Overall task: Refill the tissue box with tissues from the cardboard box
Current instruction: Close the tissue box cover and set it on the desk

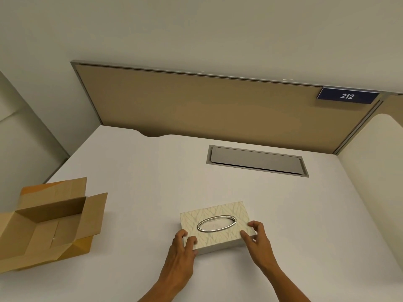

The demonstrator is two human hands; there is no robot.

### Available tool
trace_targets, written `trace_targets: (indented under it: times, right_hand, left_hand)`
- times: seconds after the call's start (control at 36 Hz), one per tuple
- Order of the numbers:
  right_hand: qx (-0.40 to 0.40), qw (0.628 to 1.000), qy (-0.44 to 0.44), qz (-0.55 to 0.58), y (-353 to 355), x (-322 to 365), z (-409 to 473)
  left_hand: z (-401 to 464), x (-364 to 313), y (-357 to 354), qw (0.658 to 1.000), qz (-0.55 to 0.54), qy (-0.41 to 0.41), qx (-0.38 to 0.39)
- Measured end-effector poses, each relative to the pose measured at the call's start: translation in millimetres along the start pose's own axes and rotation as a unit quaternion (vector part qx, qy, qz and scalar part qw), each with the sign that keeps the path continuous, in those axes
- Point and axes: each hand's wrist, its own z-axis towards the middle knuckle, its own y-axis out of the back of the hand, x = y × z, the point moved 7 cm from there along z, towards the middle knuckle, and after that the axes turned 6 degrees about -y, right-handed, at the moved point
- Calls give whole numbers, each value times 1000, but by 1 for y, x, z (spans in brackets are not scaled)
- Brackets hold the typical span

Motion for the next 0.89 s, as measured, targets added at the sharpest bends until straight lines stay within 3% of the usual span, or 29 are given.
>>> trace_targets:
  times: [0.22, 0.39, 0.56, 0.69, 0.89]
  right_hand:
    - [-12, 982, 92, -163, -8, 30, -3]
    - [4, 927, 168, -335, -30, 56, -4]
    - [48, 877, 180, -443, -57, 61, -4]
    - [57, 849, 178, -493, -68, 59, -3]
    - [73, 850, 161, -496, -74, 64, -5]
  left_hand:
    - [6, -9, 11, 996, 68, -44, -29]
    - [10, -6, 5, 995, 89, -21, 36]
    - [7, -5, 1, 992, 88, -6, 89]
    - [1, -5, 1, 990, 80, 3, 116]
    - [-1, -8, 7, 989, 75, 8, 129]
